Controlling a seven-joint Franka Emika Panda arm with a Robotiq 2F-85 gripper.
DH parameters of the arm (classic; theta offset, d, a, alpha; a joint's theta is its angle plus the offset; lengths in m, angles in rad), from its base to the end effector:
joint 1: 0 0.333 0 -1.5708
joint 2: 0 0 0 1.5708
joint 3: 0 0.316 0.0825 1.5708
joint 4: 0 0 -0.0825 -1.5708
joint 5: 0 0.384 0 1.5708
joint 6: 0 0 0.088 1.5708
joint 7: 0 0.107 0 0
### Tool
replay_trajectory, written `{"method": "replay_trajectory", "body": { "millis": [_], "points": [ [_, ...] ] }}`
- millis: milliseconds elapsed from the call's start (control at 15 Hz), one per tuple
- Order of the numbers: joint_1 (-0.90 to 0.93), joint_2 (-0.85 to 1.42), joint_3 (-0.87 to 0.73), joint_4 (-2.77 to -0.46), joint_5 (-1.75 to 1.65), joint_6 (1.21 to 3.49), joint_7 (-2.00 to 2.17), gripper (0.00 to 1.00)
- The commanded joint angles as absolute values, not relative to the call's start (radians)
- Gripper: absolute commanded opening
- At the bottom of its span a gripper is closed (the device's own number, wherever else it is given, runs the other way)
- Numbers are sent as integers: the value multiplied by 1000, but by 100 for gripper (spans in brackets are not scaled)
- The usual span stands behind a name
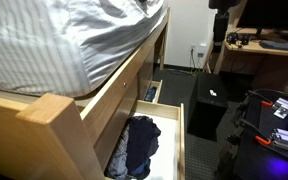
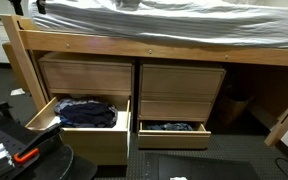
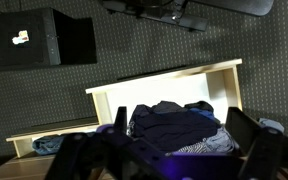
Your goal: Put the grey short in the open drawer
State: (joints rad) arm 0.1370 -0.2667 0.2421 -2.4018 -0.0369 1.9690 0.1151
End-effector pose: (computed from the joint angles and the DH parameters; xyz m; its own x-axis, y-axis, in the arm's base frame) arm 0.4043 0.1593 0.4007 0.9542 0.2520 -0.1615 0.2716 -0.9557 0.1134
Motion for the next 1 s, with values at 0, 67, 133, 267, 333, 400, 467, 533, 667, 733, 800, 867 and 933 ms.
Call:
{"method": "replay_trajectory", "body": {
  "millis": [0,67,133,267,333,400,467,533,667,733,800,867,933],
  "points": [
    [140,-274,243,-2419,-80,2041,202,100],
    [133,-277,247,-2430,-101,2107,246,100],
    [112,-209,237,-2274,-140,2067,265,100],
    [107,-193,239,-2184,-171,2103,335,100],
    [102,-172,241,-2122,-192,2116,371,100],
    [101,-151,244,-2055,-202,2124,413,100],
    [98,-125,251,-1987,-232,2136,461,100],
    [95,-93,255,-1917,-265,2149,510,100],
    [91,-13,248,-1784,-344,2184,609,100],
    [93,33,242,-1720,-396,2202,670,100],
    [102,75,236,-1656,-465,2206,736,100],
    [128,111,237,-1594,-542,2212,812,100],
    [134,7,210,-1728,-453,2205,716,100]
  ]
}}
